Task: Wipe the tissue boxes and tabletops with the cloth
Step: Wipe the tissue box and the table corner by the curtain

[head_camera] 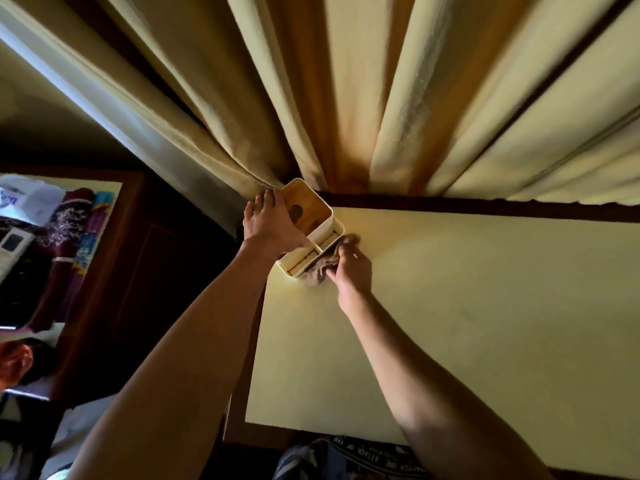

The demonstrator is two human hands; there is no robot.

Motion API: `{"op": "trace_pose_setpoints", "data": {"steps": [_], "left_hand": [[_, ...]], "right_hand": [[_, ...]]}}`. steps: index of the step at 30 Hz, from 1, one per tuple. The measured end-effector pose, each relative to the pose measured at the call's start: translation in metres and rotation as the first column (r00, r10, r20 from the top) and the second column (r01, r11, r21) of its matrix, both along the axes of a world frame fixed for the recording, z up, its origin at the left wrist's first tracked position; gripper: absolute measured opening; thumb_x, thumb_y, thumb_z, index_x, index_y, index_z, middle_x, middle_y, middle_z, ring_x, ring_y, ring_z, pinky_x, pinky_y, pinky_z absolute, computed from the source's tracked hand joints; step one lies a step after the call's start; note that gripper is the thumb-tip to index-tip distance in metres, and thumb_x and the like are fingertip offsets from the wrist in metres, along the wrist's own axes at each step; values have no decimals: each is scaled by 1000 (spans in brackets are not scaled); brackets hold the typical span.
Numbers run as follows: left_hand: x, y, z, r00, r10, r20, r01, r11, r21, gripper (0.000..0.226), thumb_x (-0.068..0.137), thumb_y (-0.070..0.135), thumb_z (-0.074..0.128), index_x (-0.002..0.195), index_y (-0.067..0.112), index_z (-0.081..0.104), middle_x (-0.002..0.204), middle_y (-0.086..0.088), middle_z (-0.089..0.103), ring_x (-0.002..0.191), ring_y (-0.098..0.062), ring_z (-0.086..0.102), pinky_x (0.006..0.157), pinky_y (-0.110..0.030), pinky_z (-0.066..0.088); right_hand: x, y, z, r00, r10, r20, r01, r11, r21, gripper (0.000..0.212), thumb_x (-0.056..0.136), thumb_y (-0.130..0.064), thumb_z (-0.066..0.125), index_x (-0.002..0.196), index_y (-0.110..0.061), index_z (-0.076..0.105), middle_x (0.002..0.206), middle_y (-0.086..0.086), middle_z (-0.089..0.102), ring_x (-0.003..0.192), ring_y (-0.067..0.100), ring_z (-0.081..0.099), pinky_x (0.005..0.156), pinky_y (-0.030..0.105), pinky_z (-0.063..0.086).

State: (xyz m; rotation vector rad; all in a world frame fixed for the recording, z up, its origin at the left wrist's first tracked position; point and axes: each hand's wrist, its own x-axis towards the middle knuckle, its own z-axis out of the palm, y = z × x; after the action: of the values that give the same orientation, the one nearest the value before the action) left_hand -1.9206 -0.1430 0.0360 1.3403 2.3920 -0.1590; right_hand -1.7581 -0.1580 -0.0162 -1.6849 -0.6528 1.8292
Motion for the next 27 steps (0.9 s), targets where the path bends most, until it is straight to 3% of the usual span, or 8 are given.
{"op": "trace_pose_setpoints", "data": {"steps": [3,5,8,13,17,20,24,27], "left_hand": [[-1,2,3,998,-55,-11,54,998,-23,140,62,65,85,163,9,5,167,-18,21,156,-36,20,129,-48,10],[-6,2,5,995,-96,8,97,995,-35,141,64,68,83,163,11,-1,164,-22,24,153,-40,25,126,-51,13],[-12,-1,6,988,-153,10,153,988,-20,141,67,71,81,163,16,-6,162,-24,27,149,-46,30,124,-55,21],[-12,-8,8,983,-185,-19,185,982,28,144,60,77,81,163,19,-2,154,-24,36,142,-46,38,118,-56,28],[-16,-14,7,976,-203,-76,210,974,90,146,55,83,77,162,21,0,148,-26,43,135,-47,45,117,-56,30],[-30,-18,11,979,-192,-70,200,972,120,146,56,84,76,162,23,-3,151,-27,39,138,-48,41,118,-57,28],[-54,-20,27,989,-140,-50,147,975,166,147,53,85,78,162,28,-2,155,-26,35,141,-48,37,119,-59,27],[-66,-25,37,994,-109,-20,111,977,182,145,55,83,80,163,29,-1,157,-24,34,143,-47,36,120,-59,26]], "right_hand": [[12,-14,5,981,-105,-163,73,979,-192,8,104,-16,61,109,-11,66,111,12,68,105,31,66,77,40,61],[27,-13,9,989,-100,-113,80,983,-166,10,105,-18,60,108,-13,68,121,17,69,105,31,68,73,39,60],[39,-2,19,995,-69,74,65,997,48,28,107,-22,58,129,-10,70,129,14,69,107,27,67,93,45,59],[30,12,37,854,72,515,-327,845,424,28,105,-43,46,101,-35,72,91,2,77,83,28,71,85,42,60],[31,-3,29,558,124,820,-707,589,392,27,106,-31,55,121,-16,73,107,12,79,89,32,75,79,35,56],[31,-23,16,366,330,870,-863,471,184,30,106,-35,53,116,-18,75,129,10,68,99,30,70,99,43,55],[21,-35,-12,437,189,879,-844,423,329,42,97,-26,63,138,-20,60,154,5,45,132,25,54,111,41,50],[13,-42,-42,352,256,900,-901,353,251,65,99,-27,64,158,-21,38,172,9,23,157,30,24,127,49,29]]}}
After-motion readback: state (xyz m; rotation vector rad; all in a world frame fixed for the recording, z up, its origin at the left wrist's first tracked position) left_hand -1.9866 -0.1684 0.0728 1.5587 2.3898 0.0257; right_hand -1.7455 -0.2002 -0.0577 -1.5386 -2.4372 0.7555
